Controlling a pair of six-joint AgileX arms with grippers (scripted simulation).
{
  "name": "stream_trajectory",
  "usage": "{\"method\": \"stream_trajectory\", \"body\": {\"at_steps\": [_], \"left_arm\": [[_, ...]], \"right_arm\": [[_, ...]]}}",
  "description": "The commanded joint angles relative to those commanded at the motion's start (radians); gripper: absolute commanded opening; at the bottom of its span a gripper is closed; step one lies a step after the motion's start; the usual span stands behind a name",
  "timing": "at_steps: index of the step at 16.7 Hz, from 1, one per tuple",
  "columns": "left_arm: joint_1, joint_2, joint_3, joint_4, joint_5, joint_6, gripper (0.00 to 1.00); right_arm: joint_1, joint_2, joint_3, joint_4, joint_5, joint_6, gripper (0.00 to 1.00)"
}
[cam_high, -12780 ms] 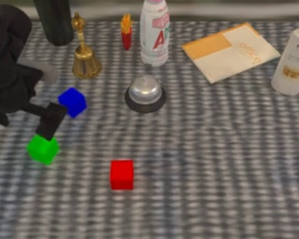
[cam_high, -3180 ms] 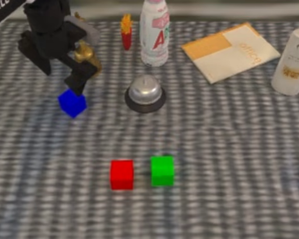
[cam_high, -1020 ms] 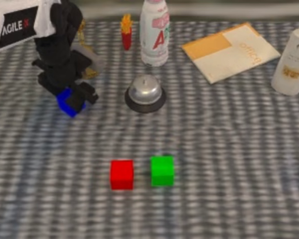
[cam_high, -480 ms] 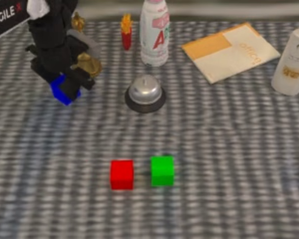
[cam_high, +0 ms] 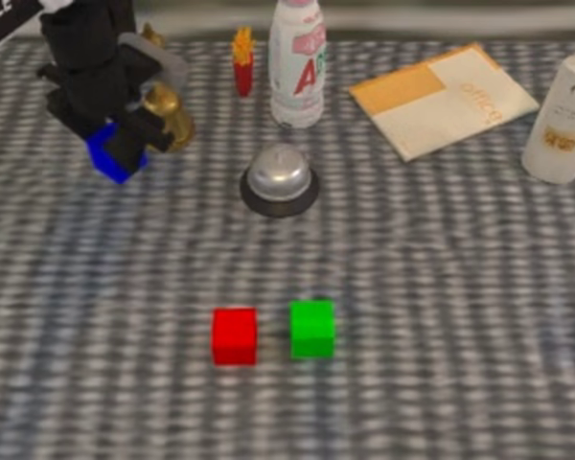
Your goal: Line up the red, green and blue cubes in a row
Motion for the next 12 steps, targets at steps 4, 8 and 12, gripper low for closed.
{"method": "stream_trajectory", "body": {"at_steps": [4, 8, 12], "left_arm": [[-0.063, 0.013, 0.025, -0.014, -0.002, -0.107, 0.0], [-0.202, 0.032, 0.064, -0.043, -0.008, -0.362, 0.0], [-0.377, 0.051, 0.097, -0.079, -0.015, -0.72, 0.0]], "right_arm": [[0.0, 0.0, 0.0, 0.0, 0.0, 0.0, 1.0], [0.0, 0.0, 0.0, 0.0, 0.0, 0.0, 1.0], [0.0, 0.0, 0.0, 0.0, 0.0, 0.0, 1.0]]}}
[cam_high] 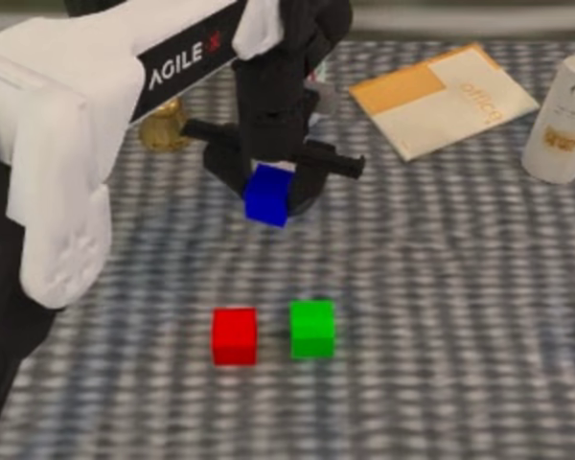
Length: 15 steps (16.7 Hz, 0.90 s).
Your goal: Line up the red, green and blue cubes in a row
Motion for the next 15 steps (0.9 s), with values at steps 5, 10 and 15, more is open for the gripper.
{"method": "stream_trajectory", "body": {"at_steps": [5, 10, 15], "left_arm": [[-0.214, 0.003, 0.028, -0.033, -0.009, -0.452, 0.0], [-0.349, -0.017, 0.042, -0.039, -0.021, -0.694, 0.0], [-0.362, -0.02, 0.043, -0.038, -0.023, -0.715, 0.0]], "right_arm": [[0.0, 0.0, 0.0, 0.0, 0.0, 0.0, 1.0], [0.0, 0.0, 0.0, 0.0, 0.0, 0.0, 1.0], [0.0, 0.0, 0.0, 0.0, 0.0, 0.0, 1.0]]}}
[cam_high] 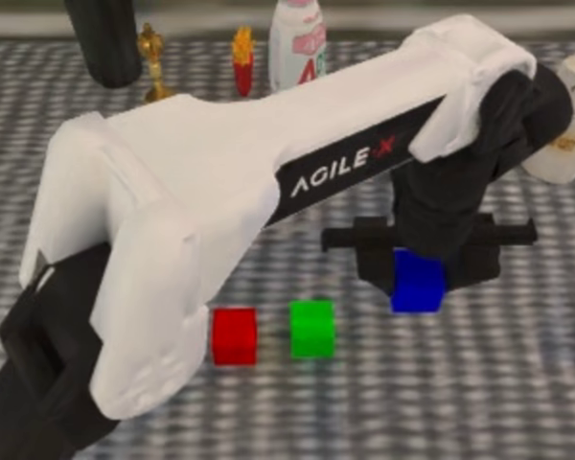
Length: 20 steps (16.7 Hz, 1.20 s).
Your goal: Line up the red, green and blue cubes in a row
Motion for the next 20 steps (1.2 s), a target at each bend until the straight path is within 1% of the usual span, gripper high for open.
{"method": "stream_trajectory", "body": {"at_steps": [2, 4, 8, 10, 14, 20], "left_arm": [[0.004, 0.003, -0.005, 0.004, 0.001, 0.003, 0.0], [0.004, 0.002, -0.042, 0.042, 0.002, 0.005, 0.0], [0.005, 0.015, -0.18, 0.201, 0.002, 0.007, 0.0], [0.005, 0.021, -0.228, 0.25, 0.001, 0.006, 0.0], [0.005, 0.023, -0.236, 0.259, 0.0, 0.005, 0.0], [0.005, 0.023, -0.236, 0.259, 0.0, 0.005, 0.45]], "right_arm": [[0.0, 0.0, 0.0, 0.0, 0.0, 0.0, 1.0], [0.0, 0.0, 0.0, 0.0, 0.0, 0.0, 1.0], [0.0, 0.0, 0.0, 0.0, 0.0, 0.0, 1.0], [0.0, 0.0, 0.0, 0.0, 0.0, 0.0, 1.0], [0.0, 0.0, 0.0, 0.0, 0.0, 0.0, 1.0], [0.0, 0.0, 0.0, 0.0, 0.0, 0.0, 1.0]]}}
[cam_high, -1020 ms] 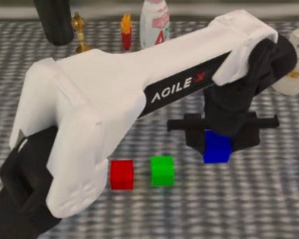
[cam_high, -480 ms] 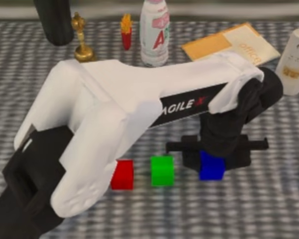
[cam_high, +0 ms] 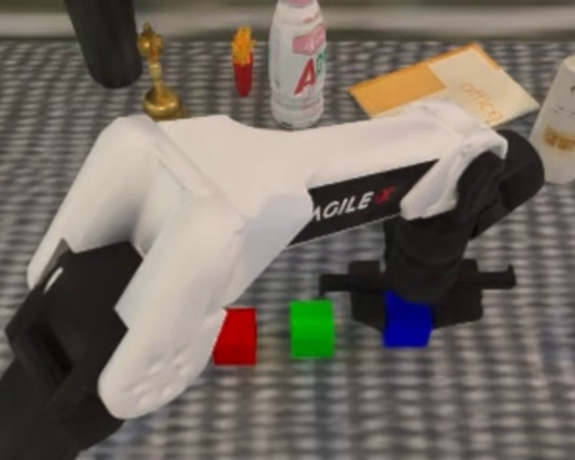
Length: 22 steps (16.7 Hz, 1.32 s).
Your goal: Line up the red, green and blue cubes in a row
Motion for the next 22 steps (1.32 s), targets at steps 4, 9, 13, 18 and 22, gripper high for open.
{"method": "stream_trajectory", "body": {"at_steps": [4, 9, 13, 18, 22], "left_arm": [[0.0, 0.0, 0.0, 0.0, 0.0, 0.0, 0.75], [0.0, 0.0, 0.0, 0.0, 0.0, 0.0, 1.0], [0.0, 0.0, 0.0, 0.0, 0.0, 0.0, 1.0], [0.0, -0.001, 0.017, -0.017, 0.001, -0.001, 1.0], [0.005, -0.012, 0.147, -0.165, 0.002, -0.003, 1.0]], "right_arm": [[0.0, 0.0, 0.0, 0.0, 0.0, 0.0, 1.0], [0.0, 0.0, 0.0, 0.0, 0.0, 0.0, 1.0], [0.0, 0.0, 0.0, 0.0, 0.0, 0.0, 1.0], [0.0, 0.0, 0.0, 0.0, 0.0, 0.0, 1.0], [0.0, 0.0, 0.0, 0.0, 0.0, 0.0, 1.0]]}}
